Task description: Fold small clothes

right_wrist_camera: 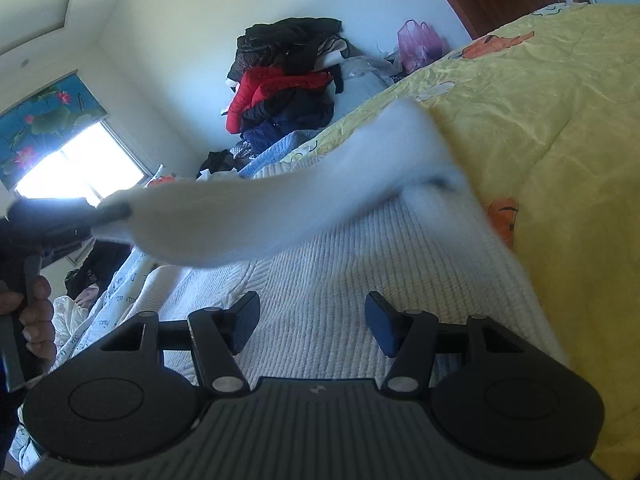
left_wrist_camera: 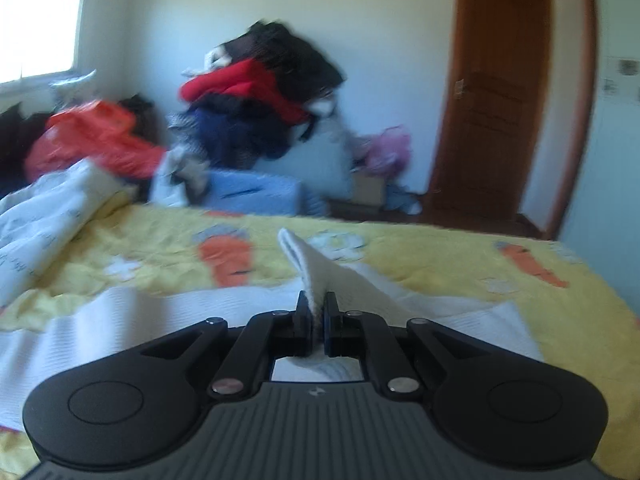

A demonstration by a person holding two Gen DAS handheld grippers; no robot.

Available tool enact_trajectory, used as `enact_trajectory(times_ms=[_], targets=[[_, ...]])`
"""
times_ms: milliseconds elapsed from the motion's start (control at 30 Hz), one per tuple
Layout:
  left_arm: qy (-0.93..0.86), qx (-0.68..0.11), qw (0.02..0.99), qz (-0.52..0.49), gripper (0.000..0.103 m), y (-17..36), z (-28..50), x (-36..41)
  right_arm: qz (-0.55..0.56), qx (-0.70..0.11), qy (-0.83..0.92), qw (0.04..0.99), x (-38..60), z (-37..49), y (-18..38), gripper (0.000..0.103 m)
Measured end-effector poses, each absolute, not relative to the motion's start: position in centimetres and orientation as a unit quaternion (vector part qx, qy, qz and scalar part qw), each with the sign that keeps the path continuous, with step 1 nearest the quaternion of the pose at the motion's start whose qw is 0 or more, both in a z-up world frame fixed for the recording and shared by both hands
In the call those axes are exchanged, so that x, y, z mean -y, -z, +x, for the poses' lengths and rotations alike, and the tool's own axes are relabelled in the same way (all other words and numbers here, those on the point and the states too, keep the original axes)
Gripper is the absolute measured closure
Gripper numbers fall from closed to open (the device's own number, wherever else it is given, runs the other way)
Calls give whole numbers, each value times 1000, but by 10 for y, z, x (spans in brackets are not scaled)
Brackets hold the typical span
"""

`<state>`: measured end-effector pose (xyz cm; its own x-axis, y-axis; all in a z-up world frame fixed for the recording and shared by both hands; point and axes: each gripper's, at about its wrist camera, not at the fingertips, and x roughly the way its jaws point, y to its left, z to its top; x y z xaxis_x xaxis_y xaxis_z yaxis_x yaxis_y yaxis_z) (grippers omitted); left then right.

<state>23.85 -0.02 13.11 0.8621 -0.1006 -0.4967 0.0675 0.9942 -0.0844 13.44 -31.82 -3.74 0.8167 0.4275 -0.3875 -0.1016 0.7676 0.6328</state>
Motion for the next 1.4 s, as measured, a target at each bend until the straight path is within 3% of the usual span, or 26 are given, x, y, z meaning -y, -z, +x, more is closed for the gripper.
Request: enact_trajectory(times_ms=[200,333,433,500,567,667,867,967,1067,1267,1400], targets=[[7,-358,933,-28,98,-67,249,-36,309,-265,-147,902,318,134,38,39],[-22,-373,927,-27,92,-35,243,-40,305,-266,-147,902,318,134,38,39],[-127,-336,933,-17,72,-46,224,-36,289,-277,-146,905,315,135,32,38],[-176,-292,940,-3,15,-61,209,-29,285,-275,-151,906,317,139,16,36],[-129,-215,968,-12,3,-70,189,-22,291,-233,-158,914,323,150,-7,33],[-37,-178,983,0,3,-68,181,-1,241,-204,-145,937,319,193,-38,14],[43,-334,942,-8,3,-15,226,21,112,-301,-103,941,285,308,-26,21],[56,-339,939,-21,1,-13,227,13,99,-349,-73,929,287,333,5,21],[67,-341,938,-15,0,-11,226,15,52,-303,-83,948,284,317,27,20],[68,-329,942,-28,0,-16,230,7,45,-303,-78,949,281,314,27,19],[38,-268,959,-87,0,-42,189,-47,42,-302,-76,949,281,316,24,18]])
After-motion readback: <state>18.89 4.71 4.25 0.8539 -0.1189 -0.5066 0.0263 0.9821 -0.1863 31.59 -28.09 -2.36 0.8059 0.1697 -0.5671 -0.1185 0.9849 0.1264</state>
